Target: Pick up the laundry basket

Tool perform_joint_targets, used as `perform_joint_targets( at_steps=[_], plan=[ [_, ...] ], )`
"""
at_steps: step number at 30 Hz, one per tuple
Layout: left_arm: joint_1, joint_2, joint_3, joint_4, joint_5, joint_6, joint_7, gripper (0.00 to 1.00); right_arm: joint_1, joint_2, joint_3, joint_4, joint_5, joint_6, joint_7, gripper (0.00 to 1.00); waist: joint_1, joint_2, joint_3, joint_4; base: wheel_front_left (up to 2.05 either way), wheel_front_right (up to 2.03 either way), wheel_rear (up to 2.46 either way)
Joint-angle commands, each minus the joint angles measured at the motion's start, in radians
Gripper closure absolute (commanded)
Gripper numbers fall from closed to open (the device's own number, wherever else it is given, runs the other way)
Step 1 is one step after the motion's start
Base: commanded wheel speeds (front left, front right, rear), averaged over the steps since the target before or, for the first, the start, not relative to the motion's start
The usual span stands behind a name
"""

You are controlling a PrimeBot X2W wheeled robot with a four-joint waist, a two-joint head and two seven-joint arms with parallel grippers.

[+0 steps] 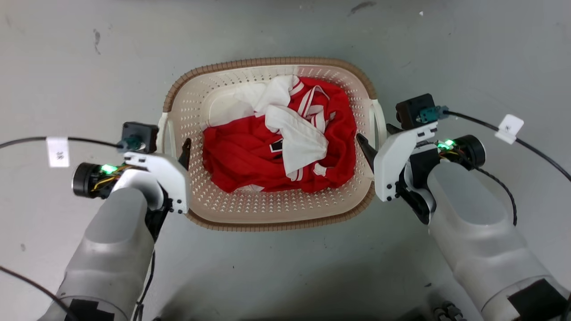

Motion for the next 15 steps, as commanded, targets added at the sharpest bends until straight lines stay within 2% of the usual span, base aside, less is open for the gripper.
perform_joint_targets(
  at_steps=[1, 4, 15],
  plan=[
    [-0.021, 0.007, -0.017, 0.000, -0.014, 0.001, 0.011, 0.00, -0.024, -0.001, 0.008, 0.012, 0.010, -0.001, 0.008, 0.00, -0.0001, 0.0000, 0.012, 0.005, 0.00, 0.00, 0.00],
    [-0.035, 0.032, -0.116, -0.008, -0.038, 0.001, 0.038, 0.00, -0.056, -0.001, 0.041, 0.043, 0.035, 0.000, 0.028, 0.00, -0.0001, 0.0000, 0.029, 0.008, 0.00, 0.00, 0.00],
    [-0.062, 0.086, -0.329, -0.055, -0.232, 0.001, 0.123, 0.00, -0.123, -0.001, 0.125, 0.115, 0.096, -0.001, 0.031, 0.00, -0.0001, 0.0000, 0.068, 0.010, 0.00, 0.00, 0.00]
  ],
)
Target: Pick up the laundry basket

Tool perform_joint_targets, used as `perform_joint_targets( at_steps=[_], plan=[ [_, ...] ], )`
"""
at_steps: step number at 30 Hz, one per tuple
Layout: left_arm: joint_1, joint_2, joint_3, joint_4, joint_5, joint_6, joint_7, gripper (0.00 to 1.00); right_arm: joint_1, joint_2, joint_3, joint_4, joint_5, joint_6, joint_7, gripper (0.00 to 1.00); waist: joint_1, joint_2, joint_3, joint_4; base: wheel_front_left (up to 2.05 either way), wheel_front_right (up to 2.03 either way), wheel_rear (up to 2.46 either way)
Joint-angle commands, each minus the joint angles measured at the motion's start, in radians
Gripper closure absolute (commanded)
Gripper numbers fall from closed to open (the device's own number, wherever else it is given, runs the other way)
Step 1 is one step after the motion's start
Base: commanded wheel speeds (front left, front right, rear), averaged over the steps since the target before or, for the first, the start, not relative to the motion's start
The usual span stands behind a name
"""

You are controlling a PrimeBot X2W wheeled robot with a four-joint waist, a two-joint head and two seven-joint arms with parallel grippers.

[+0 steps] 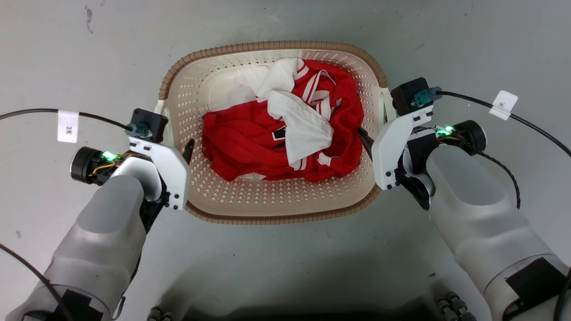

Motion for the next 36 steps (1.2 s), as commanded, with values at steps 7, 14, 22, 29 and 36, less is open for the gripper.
perform_joint_targets(
  at_steps=[7, 14, 22, 29, 36],
  plan=[
    [-0.024, 0.028, -0.101, -0.028, -0.094, 0.001, 0.014, 0.00, -0.036, 0.000, 0.032, 0.038, 0.021, -0.001, -0.015, 0.00, -0.0001, 0.0000, 0.010, 0.003, 0.00, 0.00, 0.00],
    [-0.029, 0.040, -0.192, -0.051, -0.181, 0.001, 0.025, 1.00, -0.041, -0.001, 0.052, 0.060, 0.052, -0.001, -0.013, 1.00, -0.0001, 0.0000, 0.012, 0.008, 0.00, 0.00, 0.00],
    [-0.046, 0.057, -0.260, -0.060, -0.256, 0.001, 0.001, 1.00, -0.055, 0.000, 0.075, 0.075, 0.062, 0.001, -0.024, 1.00, -0.0001, 0.0000, 0.007, 0.013, 0.00, 0.00, 0.00],
    [-0.024, 0.065, -0.335, -0.079, -0.346, 0.001, 0.040, 1.00, -0.055, 0.000, 0.095, 0.111, 0.057, 0.001, 0.013, 1.00, -0.0001, 0.0000, -0.051, 0.012, 0.00, 0.00, 0.00],
    [-0.010, 0.123, -0.433, -0.156, -0.476, 0.001, 0.159, 1.00, -0.001, -0.004, 0.147, 0.129, 0.079, 0.001, 0.179, 1.00, -0.0001, 0.0000, -0.198, 0.009, 0.00, 0.00, 0.00]
  ],
)
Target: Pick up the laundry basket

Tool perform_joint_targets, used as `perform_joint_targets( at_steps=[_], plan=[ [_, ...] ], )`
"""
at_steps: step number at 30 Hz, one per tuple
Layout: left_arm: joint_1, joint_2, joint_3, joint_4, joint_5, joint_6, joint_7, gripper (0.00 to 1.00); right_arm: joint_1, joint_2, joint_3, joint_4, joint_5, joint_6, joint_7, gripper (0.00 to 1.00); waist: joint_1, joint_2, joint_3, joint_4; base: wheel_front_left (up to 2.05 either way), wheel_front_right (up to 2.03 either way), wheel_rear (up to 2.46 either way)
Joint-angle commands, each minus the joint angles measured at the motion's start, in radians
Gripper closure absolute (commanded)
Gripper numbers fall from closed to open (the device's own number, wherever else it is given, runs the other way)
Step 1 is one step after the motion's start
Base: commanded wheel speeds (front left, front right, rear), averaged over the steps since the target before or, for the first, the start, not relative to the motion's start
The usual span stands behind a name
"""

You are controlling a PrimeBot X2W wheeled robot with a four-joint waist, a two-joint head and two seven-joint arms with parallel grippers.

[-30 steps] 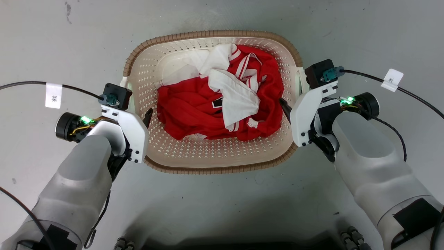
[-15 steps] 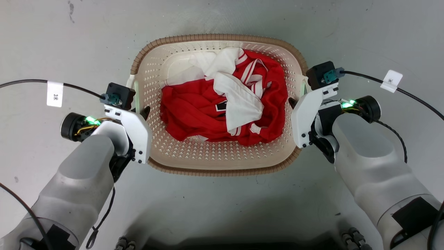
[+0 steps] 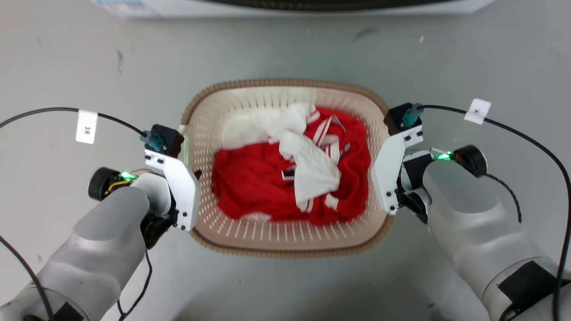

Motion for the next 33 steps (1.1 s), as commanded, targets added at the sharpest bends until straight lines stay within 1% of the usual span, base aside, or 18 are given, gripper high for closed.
perform_joint_targets(
  at_steps=[1, 6, 11, 13, 15, 18, 21, 29, 33],
  plan=[
    [0.005, 0.020, -0.019, -0.017, -0.022, 0.001, 0.020, 1.00, 0.021, -0.008, 0.016, 0.008, 0.004, 0.003, 0.041, 1.00, 0.0000, 0.0000, -0.090, -0.002, 0.00, 0.00, 0.00],
    [0.029, 0.057, -0.085, -0.083, -0.129, 0.000, 0.128, 1.00, 0.045, -0.007, 0.045, 0.006, 0.039, 0.003, 0.171, 1.00, 0.0000, 0.0000, -0.223, -0.001, 0.00, 0.00, 0.00],
    [0.052, 0.106, -0.158, -0.142, -0.206, -0.001, 0.223, 1.00, 0.069, -0.009, 0.085, -0.018, 0.072, 0.003, 0.288, 1.00, 0.0000, 0.0000, -0.356, -0.006, 0.00, 0.00, 0.00],
    [0.073, 0.121, -0.189, -0.184, -0.241, -0.002, 0.290, 1.00, 0.085, -0.009, 0.105, -0.026, 0.089, 0.003, 0.336, 1.00, 0.0000, 0.0000, -0.407, -0.009, 0.00, 0.00, 0.00],
    [0.067, 0.146, -0.196, -0.212, -0.279, -0.002, 0.331, 1.00, 0.079, -0.010, 0.116, -0.031, 0.104, 0.003, 0.382, 1.00, 0.0000, 0.0000, -0.446, -0.008, 0.00, 0.00, 0.00],
    [0.071, 0.174, -0.210, -0.235, -0.303, -0.002, 0.371, 1.00, 0.082, -0.017, 0.123, -0.020, 0.123, 0.003, 0.425, 1.00, 0.0000, 0.0000, -0.501, -0.006, 0.00, 0.00, 0.00],
    [0.092, 0.190, -0.219, -0.240, -0.320, -0.002, 0.392, 1.00, 0.100, -0.024, 0.134, -0.025, 0.138, 0.002, 0.444, 1.00, 0.0000, 0.0000, -0.554, -0.005, 0.00, 0.00, 0.00],
    [0.153, 0.211, -0.235, -0.253, -0.363, -0.001, 0.480, 1.00, 0.133, -0.044, 0.163, -0.045, 0.186, 0.001, 0.509, 1.00, 0.0000, 0.0000, -0.666, -0.008, 0.00, 0.00, 0.00],
    [0.176, 0.207, -0.239, -0.268, -0.377, -0.001, 0.540, 1.00, 0.137, -0.052, 0.194, -0.043, 0.184, 0.001, 0.554, 1.00, 0.0000, 0.0000, -0.705, -0.005, 0.00, 0.00, 0.00]
  ],
)
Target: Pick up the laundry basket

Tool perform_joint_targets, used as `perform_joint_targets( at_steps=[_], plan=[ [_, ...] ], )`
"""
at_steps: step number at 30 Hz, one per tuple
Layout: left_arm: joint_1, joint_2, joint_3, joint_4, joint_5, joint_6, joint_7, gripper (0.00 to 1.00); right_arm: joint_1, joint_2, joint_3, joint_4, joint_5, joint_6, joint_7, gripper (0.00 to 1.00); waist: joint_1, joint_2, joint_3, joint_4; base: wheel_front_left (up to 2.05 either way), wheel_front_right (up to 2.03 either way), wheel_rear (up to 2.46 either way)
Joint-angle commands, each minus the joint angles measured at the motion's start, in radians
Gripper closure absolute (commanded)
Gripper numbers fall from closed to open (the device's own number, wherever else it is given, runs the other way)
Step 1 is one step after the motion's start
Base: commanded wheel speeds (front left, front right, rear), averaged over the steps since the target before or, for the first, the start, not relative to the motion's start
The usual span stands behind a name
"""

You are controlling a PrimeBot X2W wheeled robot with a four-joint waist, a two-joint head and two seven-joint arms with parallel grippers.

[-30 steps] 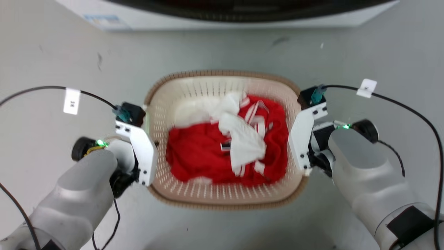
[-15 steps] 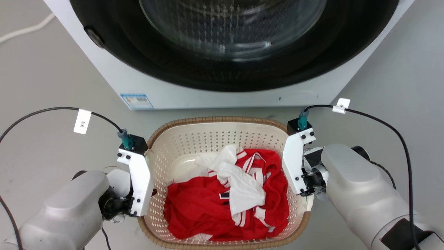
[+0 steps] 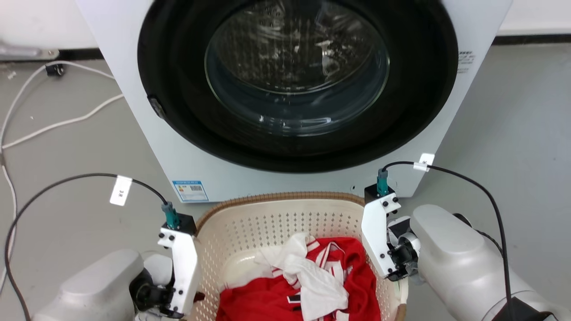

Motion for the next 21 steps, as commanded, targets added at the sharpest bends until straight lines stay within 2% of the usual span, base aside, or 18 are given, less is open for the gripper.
perform_joint_targets(
  at_steps=[1, 8, 21],
  plan=[
    [0.024, 0.031, -0.010, 0.010, 0.005, -0.002, 0.024, 1.00, 0.003, -0.045, 0.013, 0.012, -0.010, -0.002, 0.015, 1.00, 0.0003, 0.0000, -0.036, 0.001, 0.00, 0.00, 0.00],
    [0.030, 0.018, -0.012, 0.009, -0.008, -0.003, 0.053, 1.00, -0.002, -0.022, -0.014, 0.029, 0.035, -0.002, 0.050, 1.00, 0.0003, 0.0000, -0.053, 0.003, 0.00, 0.00, 0.00],
    [0.030, 0.005, -0.012, 0.040, -0.026, -0.002, 0.058, 1.00, 0.007, -0.013, -0.016, 0.062, 0.048, -0.002, 0.053, 1.00, 0.0003, 0.0000, -0.063, 0.003, 0.00, 0.00, 0.00]
  ],
)
